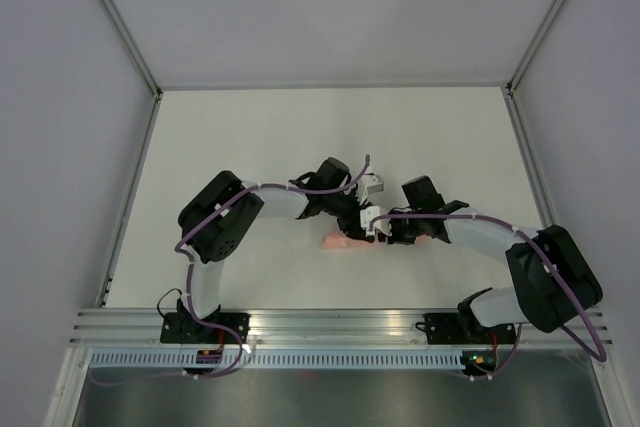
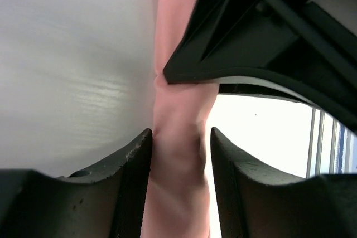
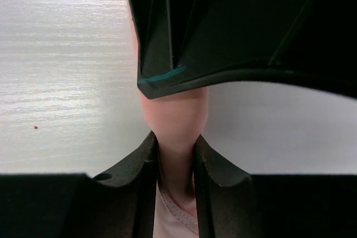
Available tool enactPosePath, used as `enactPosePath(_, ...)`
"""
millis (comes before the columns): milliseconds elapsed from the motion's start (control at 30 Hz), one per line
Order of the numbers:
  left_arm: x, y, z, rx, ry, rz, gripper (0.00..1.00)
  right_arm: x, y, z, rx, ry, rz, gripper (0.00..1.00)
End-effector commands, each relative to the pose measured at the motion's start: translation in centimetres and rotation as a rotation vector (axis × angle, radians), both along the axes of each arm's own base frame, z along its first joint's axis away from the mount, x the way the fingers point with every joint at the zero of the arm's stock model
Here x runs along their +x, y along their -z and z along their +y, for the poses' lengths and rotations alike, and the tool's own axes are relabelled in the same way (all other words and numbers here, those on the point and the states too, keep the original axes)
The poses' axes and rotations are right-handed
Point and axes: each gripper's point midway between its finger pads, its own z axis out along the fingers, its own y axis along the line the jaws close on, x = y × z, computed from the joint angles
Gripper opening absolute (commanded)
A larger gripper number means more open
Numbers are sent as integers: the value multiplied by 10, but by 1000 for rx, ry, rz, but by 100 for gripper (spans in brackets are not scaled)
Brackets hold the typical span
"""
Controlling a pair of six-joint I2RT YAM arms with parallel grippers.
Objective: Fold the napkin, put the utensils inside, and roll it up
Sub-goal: Roll the napkin at the center of the board.
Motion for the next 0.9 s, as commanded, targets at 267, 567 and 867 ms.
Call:
enactPosePath(267, 58, -55, 31, -76, -253, -33, 52, 1, 11, -16, -107, 74, 73, 10)
enactPosePath(567, 118, -116, 93, -184, -744, -172, 53, 12, 20, -13, -130, 225, 197, 8)
enactPosePath(867, 103, -156, 168, -361, -1204, -147, 53, 28, 18, 4, -89, 419, 330, 7)
